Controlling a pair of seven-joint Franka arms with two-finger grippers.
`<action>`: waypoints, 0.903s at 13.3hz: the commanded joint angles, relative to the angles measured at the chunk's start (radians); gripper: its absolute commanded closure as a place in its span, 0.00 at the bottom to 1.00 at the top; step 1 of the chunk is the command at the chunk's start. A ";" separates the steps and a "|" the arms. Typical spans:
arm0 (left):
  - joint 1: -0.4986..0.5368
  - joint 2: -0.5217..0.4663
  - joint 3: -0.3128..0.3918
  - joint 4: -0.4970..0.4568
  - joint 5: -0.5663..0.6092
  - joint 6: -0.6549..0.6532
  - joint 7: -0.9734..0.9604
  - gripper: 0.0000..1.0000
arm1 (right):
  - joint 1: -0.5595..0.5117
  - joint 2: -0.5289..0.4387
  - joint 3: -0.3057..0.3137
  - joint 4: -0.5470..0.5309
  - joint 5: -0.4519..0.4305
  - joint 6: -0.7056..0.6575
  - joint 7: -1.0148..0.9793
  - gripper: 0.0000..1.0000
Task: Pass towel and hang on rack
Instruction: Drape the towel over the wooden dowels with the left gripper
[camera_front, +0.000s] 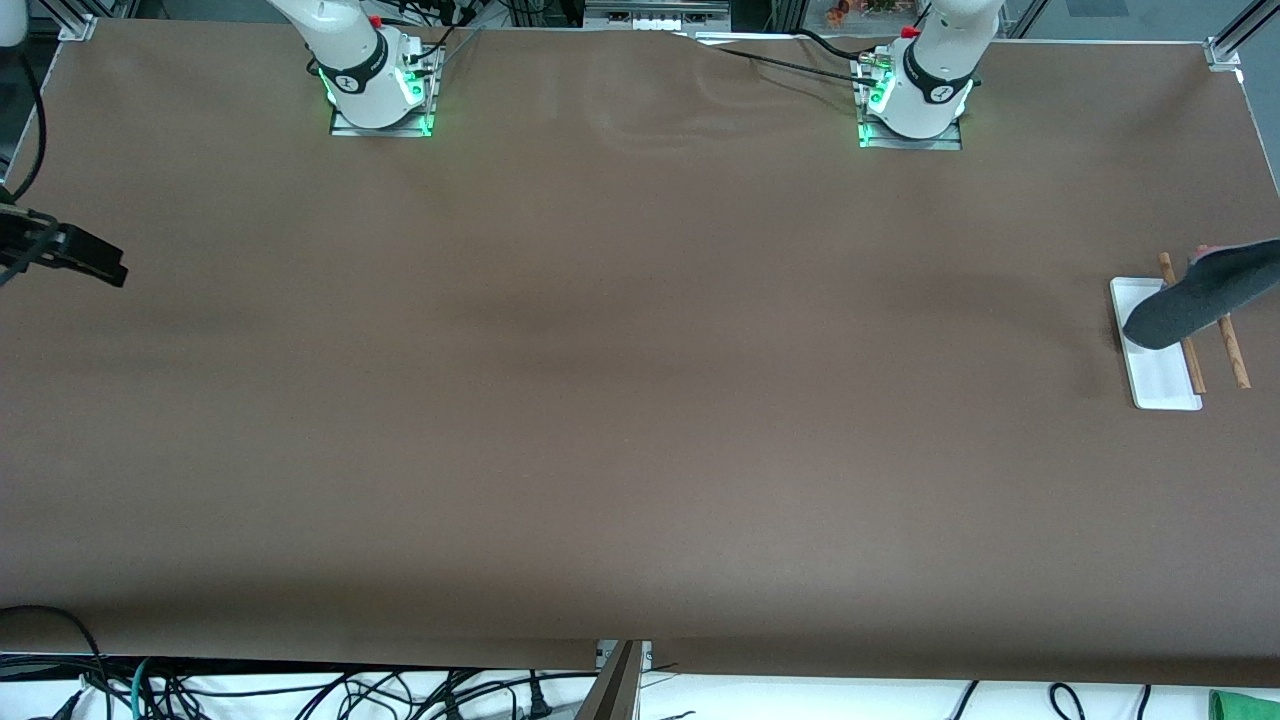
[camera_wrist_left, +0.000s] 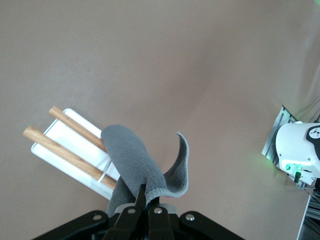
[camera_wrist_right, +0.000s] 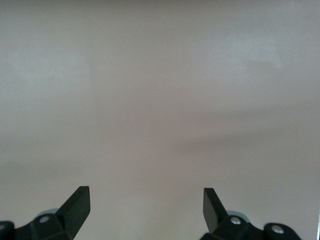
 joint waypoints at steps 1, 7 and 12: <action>0.032 0.098 -0.007 0.097 0.019 0.001 0.034 1.00 | -0.018 -0.063 0.003 -0.072 0.023 -0.035 -0.030 0.00; 0.084 0.125 -0.005 0.100 0.019 0.077 0.050 1.00 | -0.064 -0.073 -0.028 -0.076 0.125 -0.134 -0.112 0.00; 0.098 0.155 -0.007 0.095 0.009 0.082 0.042 0.00 | -0.039 -0.101 0.017 -0.076 0.109 -0.156 -0.102 0.00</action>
